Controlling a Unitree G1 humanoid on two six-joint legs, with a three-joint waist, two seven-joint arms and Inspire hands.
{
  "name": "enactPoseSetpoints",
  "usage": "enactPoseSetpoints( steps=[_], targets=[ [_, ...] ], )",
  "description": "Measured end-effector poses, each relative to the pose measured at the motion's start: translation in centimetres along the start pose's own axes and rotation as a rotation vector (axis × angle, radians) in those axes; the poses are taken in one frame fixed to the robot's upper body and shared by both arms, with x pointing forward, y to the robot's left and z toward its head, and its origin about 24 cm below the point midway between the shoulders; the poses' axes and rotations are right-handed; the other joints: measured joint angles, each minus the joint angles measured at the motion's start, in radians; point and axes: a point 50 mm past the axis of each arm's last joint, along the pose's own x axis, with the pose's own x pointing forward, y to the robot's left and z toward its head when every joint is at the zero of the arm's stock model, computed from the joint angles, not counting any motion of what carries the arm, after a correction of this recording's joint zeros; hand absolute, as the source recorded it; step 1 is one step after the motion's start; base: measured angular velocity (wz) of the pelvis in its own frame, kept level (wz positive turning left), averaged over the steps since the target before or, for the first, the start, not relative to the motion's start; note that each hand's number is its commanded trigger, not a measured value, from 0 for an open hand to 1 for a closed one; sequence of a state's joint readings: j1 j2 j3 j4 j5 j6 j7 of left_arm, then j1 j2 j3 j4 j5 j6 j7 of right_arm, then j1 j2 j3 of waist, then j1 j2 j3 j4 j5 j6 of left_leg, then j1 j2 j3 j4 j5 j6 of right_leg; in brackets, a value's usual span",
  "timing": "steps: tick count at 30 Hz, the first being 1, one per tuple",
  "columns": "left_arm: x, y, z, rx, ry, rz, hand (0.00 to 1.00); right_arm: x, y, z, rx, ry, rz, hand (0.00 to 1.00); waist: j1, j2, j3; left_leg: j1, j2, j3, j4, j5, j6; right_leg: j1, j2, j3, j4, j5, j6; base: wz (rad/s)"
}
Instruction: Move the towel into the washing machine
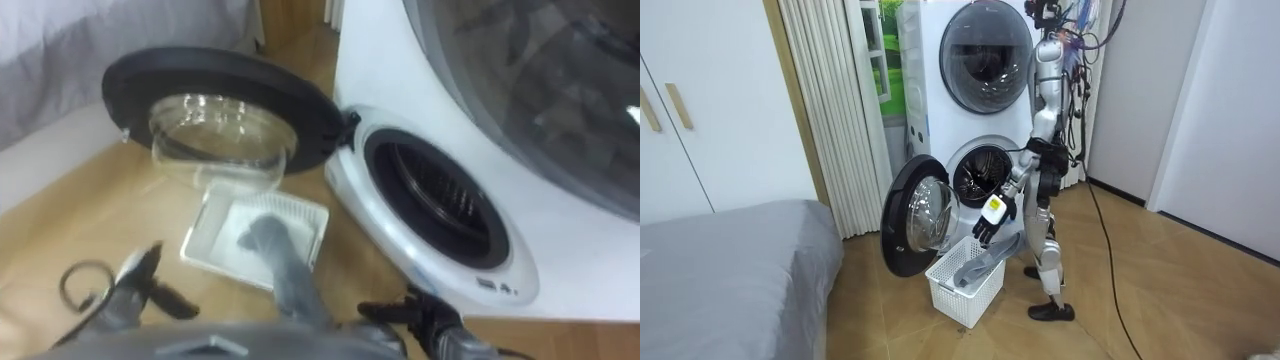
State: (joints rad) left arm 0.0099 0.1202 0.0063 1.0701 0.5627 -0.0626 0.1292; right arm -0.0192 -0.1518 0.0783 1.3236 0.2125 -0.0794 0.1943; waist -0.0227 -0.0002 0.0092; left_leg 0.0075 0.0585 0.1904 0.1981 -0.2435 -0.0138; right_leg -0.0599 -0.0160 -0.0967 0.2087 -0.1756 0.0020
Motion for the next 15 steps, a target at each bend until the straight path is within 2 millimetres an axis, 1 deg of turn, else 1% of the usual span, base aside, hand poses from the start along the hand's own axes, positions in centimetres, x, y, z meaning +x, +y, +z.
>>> enactPoseSetpoints(
  steps=[1, 2, 4, 6, 8, 9, 10, 11, 12, 13, 14, 15],
  targets=[
    [0.2, 0.0, 0.5, 0.005, -0.019, -0.005, 0.00, 0.1, 0.1, 0.6, -0.035, -0.007, 0.006, 0.00, -0.005, 0.005, 0.0030, -0.020, -0.001, 0.000, 0.007, 0.000, 0.000, -0.022, -0.001, 0.008, 0.008, 0.000, 0.000, -0.18],
    [0.2, 0.0, 0.8, 0.009, -0.031, -0.006, 0.00, 0.2, 0.2, 0.8, -0.049, -0.011, 0.009, 0.00, -0.007, 0.006, 0.0039, -0.030, 0.000, -0.001, 0.009, 0.000, 0.000, -0.036, -0.001, 0.009, 0.015, 0.000, 0.000, -0.16],
    [0.6, 0.3, 2.1, 0.034, -0.067, -0.004, 0.00, 0.4, 0.4, 2.0, -0.092, -0.032, 0.019, 0.00, -0.011, 0.010, 0.0079, -0.071, 0.000, 0.000, 0.024, 0.000, 0.000, -0.090, -0.002, 0.009, 0.044, 0.000, 0.000, -0.14],
    [1.1, 0.2, 3.8, 0.075, -0.108, -0.009, 0.00, 0.6, 0.8, 3.6, -0.141, -0.055, 0.027, 0.00, -0.008, 0.013, 0.0151, -0.129, 0.000, 0.000, 0.059, 0.000, 0.000, -0.167, -0.009, 0.008, 0.107, 0.000, 0.000, -0.20],
    [1.3, 0.3, 4.8, 0.108, -0.133, -0.018, 0.00, 0.8, 1.4, 5.0, -0.185, -0.082, 0.040, 0.00, -0.008, 0.007, 0.0220, -0.174, -0.002, -0.002, 0.093, 0.000, 0.001, -0.215, -0.015, 0.009, 0.141, 0.000, 0.000, -0.17],
    [1.6, 0.6, 5.8, 0.124, -0.154, -0.008, 0.00, 1.0, 1.9, 6.1, -0.211, -0.104, 0.044, 0.00, -0.013, 0.002, 0.0341, -0.215, -0.003, -0.002, 0.128, -0.001, 0.002, -0.251, -0.018, 0.016, 0.164, 0.000, 0.000, -0.04],
    [1.7, 0.9, 6.8, 0.150, -0.178, 0.003, 0.00, 1.0, 2.3, 7.1, -0.222, -0.124, 0.046, 0.00, -0.015, -0.003, 0.0453, -0.254, -0.003, -0.001, 0.159, -0.005, 0.008, -0.289, -0.020, 0.027, 0.187, 0.000, 0.000, 0.00],
    [1.8, 1.2, 7.4, 0.164, -0.197, 0.011, 0.00, 1.1, 2.5, 7.8, -0.226, -0.141, 0.045, 0.00, -0.015, -0.006, 0.0516, -0.279, -0.002, 0.001, 0.177, -0.007, 0.012, -0.315, -0.019, 0.035, 0.203, 0.000, 0.000, -0.05],
    [2.0, 1.6, 8.5, 0.199, -0.226, 0.027, 0.00, 1.1, 2.8, 8.7, -0.231, -0.163, 0.039, 0.00, -0.015, -0.010, 0.0597, -0.328, -0.002, 0.000, 0.205, -0.008, 0.013, -0.366, -0.023, 0.040, 0.231, 0.000, 0.000, -0.04],
    [2.1, 2.0, 9.5, 0.229, -0.252, 0.043, 0.00, 1.0, 3.0, 9.8, -0.244, -0.191, 0.034, 0.00, -0.015, -0.012, 0.0613, -0.387, -0.004, 0.000, 0.237, -0.009, 0.014, -0.424, -0.028, 0.041, 0.259, 0.000, 0.000, 0.00],
    [2.1, 2.2, 10.0, 0.241, -0.266, 0.051, 0.00, 1.0, 3.1, 10.3, -0.253, -0.206, 0.031, 0.00, -0.017, -0.012, 0.0643, -0.415, -0.004, -0.001, 0.256, -0.011, 0.017, -0.452, -0.030, 0.041, 0.276, 0.000, -0.001, 0.00],
    [2.1, 2.6, 10.8, 0.260, -0.289, 0.066, 0.00, 0.9, 3.2, 11.2, -0.260, -0.233, 0.022, 0.00, -0.018, -0.010, 0.0678, -0.469, -0.001, -0.002, 0.294, -0.016, 0.025, -0.502, -0.032, 0.039, 0.305, -0.001, -0.001, 0.03]
  ],
)
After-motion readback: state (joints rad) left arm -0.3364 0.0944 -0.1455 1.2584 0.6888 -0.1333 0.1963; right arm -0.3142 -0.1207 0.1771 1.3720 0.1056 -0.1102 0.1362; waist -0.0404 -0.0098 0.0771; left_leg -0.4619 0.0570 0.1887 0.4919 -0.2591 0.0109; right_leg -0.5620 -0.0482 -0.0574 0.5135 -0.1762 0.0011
